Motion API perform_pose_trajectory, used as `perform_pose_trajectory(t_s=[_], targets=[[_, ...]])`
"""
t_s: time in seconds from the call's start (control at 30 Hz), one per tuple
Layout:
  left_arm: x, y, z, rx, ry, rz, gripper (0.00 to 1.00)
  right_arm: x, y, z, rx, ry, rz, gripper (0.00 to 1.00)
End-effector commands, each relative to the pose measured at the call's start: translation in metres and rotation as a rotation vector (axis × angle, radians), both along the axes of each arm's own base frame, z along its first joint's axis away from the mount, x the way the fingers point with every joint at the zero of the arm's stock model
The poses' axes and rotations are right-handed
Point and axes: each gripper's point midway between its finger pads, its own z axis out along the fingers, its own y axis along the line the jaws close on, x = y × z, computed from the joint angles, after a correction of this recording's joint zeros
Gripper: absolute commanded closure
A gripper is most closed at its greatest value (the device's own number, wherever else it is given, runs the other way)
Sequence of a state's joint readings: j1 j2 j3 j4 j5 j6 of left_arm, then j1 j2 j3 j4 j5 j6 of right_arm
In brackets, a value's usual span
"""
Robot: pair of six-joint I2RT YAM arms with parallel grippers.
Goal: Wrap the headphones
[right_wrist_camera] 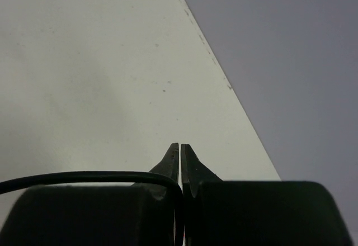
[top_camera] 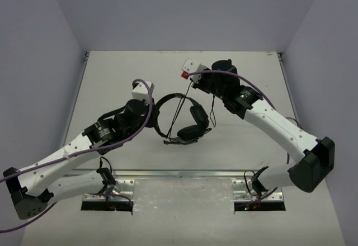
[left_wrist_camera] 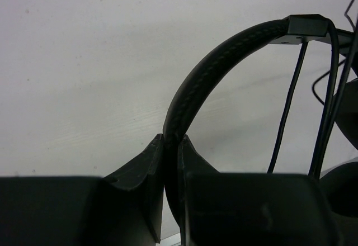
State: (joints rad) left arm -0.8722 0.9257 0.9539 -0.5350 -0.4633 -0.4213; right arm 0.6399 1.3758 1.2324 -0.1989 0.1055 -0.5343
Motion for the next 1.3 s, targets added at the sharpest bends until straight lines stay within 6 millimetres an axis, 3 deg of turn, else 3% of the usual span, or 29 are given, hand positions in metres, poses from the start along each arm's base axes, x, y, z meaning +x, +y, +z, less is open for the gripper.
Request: perform_pose_trajectory(t_s=[0.0, 0.13, 0.17, 0.23, 0.3, 0.33, 0.5, 0.6, 0.73, 0.8, 0.87, 0.93, 1.0, 1.13, 1.27], targets=[[-0.007, -0.018, 0.036, -0.042, -0.049, -0.121, 1.0, -0.008, 0.008, 0.025, 0.131, -0.013, 0.058, 0.98], [-0.002, -0.022, 0.07, -0.083, -0.1, -0.115, 1.0, -0.027, 0.013, 0.001, 0.205, 0.079, 0.121, 0.99], [0.002, -0.016, 0.078, -0.087, -0.116, -0.074, 1.0, -0.032, 0.011, 0.007, 0.239, 0.065, 0.119, 0.99], [0.005, -0.013, 0.102, -0.118, -0.157, -0.049, 1.0, -0.038, 0.009, -0.004, 0.296, 0.094, 0.113, 0.98], [0.007, -0.007, 0.127, -0.149, -0.209, -0.02, 1.0, -0.058, 0.02, -0.003, 0.385, 0.14, 0.189, 0.95], [0.007, -0.006, 0.135, -0.165, -0.222, -0.019, 1.0, -0.059, 0.02, -0.009, 0.381, 0.15, 0.187, 0.95], [-0.001, -0.007, 0.185, -0.238, -0.325, -0.08, 1.0, -0.096, 0.05, 0.01, 0.551, 0.222, 0.409, 0.92], [-0.008, -0.004, 0.214, -0.303, -0.381, -0.098, 1.0, -0.12, 0.064, 0.007, 0.634, 0.3, 0.53, 0.9], [-0.011, 0.006, 0.245, -0.418, -0.401, -0.037, 1.0, -0.132, 0.071, -0.017, 0.702, 0.42, 0.556, 0.87], [-0.01, 0.012, 0.253, -0.451, -0.402, 0.004, 1.0, -0.136, 0.073, -0.029, 0.719, 0.456, 0.561, 0.72], [-0.01, 0.015, 0.263, -0.5, -0.398, 0.031, 1.0, -0.142, 0.073, -0.032, 0.74, 0.475, 0.578, 0.67], [-0.007, 0.022, 0.261, -0.521, -0.367, 0.094, 1.0, -0.151, 0.069, -0.042, 0.748, 0.501, 0.58, 0.63], [-0.003, 0.023, 0.266, -0.529, -0.352, 0.128, 1.0, -0.157, 0.066, -0.048, 0.754, 0.5, 0.583, 0.64], [0.012, 0.028, 0.251, -0.528, -0.28, 0.268, 1.0, -0.163, 0.059, -0.054, 0.769, 0.492, 0.561, 0.87], [0.02, 0.04, 0.255, -0.578, -0.277, 0.392, 1.0, -0.179, 0.052, -0.078, 0.791, 0.535, 0.562, 0.77]])
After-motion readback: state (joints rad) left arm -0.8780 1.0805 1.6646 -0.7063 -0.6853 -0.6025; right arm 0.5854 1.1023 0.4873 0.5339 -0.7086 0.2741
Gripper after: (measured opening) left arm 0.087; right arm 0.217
